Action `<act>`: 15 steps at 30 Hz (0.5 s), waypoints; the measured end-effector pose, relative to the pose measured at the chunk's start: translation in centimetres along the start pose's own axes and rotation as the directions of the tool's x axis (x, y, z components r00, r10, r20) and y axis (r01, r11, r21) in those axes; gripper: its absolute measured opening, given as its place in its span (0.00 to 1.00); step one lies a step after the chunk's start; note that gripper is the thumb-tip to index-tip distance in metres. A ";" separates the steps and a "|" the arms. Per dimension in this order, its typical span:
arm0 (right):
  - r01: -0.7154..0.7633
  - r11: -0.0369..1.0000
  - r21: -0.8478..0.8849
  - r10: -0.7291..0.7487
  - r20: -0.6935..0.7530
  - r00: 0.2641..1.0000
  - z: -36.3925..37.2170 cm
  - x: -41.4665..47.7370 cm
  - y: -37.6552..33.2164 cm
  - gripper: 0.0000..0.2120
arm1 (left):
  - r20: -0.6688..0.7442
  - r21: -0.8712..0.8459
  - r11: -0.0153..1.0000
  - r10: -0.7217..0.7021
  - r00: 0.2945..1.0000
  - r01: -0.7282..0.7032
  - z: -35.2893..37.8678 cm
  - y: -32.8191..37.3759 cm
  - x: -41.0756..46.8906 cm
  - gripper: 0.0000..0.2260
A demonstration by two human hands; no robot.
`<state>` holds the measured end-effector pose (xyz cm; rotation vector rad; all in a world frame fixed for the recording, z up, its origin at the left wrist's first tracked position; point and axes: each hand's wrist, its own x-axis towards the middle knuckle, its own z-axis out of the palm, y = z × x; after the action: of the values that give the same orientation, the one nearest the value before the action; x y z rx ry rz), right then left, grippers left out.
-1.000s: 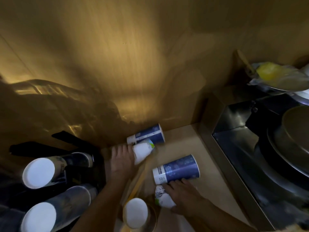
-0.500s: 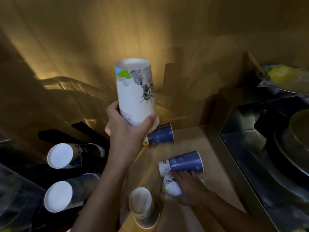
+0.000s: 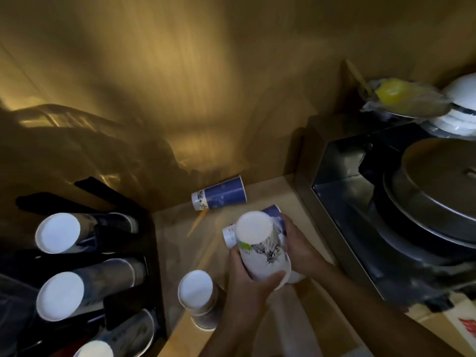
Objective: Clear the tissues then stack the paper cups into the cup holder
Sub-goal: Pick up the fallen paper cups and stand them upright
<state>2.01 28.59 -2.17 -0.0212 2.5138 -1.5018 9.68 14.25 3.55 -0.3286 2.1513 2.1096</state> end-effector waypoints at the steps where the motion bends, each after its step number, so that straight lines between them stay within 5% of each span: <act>1: -0.008 0.999 -0.045 0.006 -0.040 0.999 -0.3 0.0 0.1 0.24 | -0.005 -0.017 1.000 -0.005 1.000 0.005 0.3 -0.8 0.1 0.32; 6: -0.108 0.991 -0.082 0.095 -0.148 0.984 -1.8 -1.3 1.0 0.50 | -0.055 0.032 0.997 -0.073 0.996 0.075 0.7 -4.6 0.4 0.19; 15: -0.048 0.994 -0.095 0.025 -0.236 0.972 -2.8 -2.9 1.8 0.50 | -0.171 0.160 0.987 0.039 0.984 -0.011 0.5 -8.2 0.6 0.32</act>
<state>4.50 32.22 -1.92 0.1972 2.7546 -1.4382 10.92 14.64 -4.56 -0.4879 2.4147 1.9721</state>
